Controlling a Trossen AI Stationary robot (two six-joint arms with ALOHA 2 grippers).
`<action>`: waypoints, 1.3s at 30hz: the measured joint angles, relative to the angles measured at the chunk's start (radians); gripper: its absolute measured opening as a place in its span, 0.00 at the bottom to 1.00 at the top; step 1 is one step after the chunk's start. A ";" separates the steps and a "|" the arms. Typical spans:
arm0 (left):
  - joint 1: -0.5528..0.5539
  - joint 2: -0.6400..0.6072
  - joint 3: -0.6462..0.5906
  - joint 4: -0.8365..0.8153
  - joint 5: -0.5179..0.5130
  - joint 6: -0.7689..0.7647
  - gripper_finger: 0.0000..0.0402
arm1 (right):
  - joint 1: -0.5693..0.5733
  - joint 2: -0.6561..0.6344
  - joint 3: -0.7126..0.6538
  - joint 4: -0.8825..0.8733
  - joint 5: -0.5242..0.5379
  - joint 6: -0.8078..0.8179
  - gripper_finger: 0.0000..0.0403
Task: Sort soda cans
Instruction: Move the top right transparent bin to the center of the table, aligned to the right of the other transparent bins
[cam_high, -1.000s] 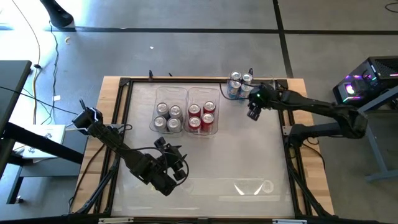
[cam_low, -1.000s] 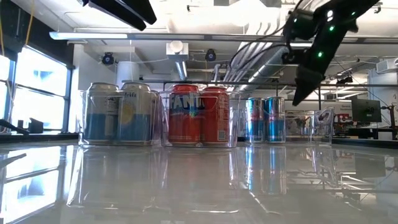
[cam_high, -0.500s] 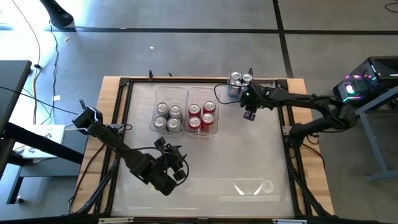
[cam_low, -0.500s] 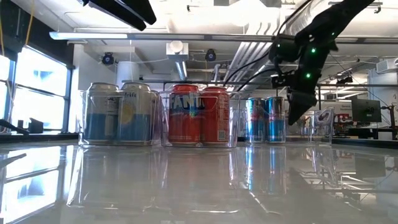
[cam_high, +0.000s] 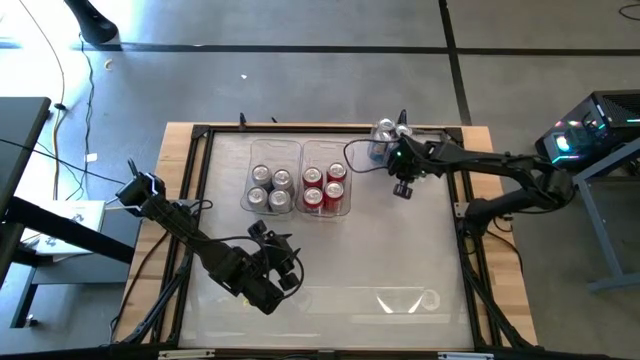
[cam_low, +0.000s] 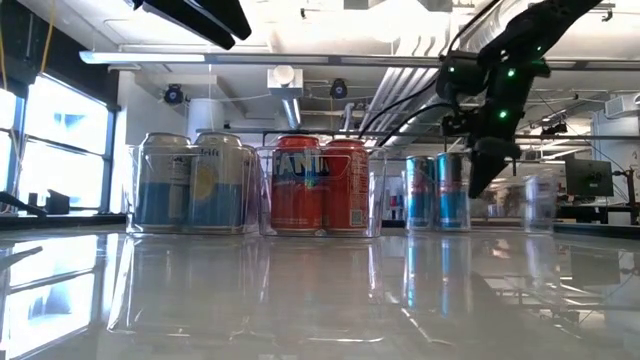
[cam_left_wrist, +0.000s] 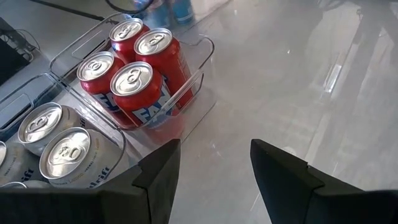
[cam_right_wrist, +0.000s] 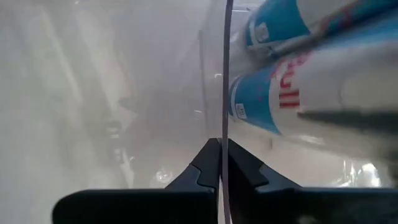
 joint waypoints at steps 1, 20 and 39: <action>0.000 0.000 0.000 0.000 0.000 0.000 0.47 | 0.007 -0.011 -0.001 -0.020 -0.015 0.005 0.01; 0.000 0.000 0.000 0.002 0.006 0.000 0.47 | 0.409 -0.097 -0.005 -0.244 -0.163 0.059 0.00; 0.000 0.000 0.000 0.002 0.006 -0.001 0.47 | 0.772 -0.096 -0.004 -0.251 -0.139 0.020 0.07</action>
